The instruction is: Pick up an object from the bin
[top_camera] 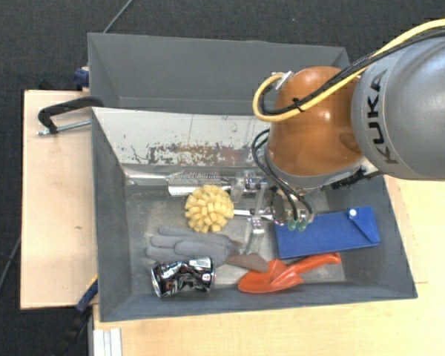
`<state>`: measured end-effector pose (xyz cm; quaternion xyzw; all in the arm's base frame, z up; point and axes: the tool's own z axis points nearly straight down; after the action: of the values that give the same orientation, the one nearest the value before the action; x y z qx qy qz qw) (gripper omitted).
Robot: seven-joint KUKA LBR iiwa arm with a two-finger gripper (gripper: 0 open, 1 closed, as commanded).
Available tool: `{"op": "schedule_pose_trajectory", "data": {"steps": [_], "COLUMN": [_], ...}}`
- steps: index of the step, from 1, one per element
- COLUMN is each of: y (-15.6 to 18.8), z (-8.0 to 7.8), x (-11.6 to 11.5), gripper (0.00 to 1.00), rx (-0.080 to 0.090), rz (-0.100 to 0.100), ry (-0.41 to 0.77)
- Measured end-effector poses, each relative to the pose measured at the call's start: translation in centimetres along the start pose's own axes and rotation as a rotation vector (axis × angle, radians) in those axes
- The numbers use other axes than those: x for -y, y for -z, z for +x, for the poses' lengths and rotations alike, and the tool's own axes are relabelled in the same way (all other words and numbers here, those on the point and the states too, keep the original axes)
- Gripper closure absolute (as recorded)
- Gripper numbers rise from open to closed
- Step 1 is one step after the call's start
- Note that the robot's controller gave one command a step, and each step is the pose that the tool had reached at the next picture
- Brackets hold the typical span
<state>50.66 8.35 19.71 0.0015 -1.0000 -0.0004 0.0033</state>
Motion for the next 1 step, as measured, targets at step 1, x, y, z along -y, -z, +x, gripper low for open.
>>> {"op": "schedule_pose_trajectory", "data": {"steps": [1], "y": [0.48], "z": [-0.16], "x": [0.05], "gripper": [0.00], "rx": [0.009], "rz": [-0.001], "ry": [-0.002]}}
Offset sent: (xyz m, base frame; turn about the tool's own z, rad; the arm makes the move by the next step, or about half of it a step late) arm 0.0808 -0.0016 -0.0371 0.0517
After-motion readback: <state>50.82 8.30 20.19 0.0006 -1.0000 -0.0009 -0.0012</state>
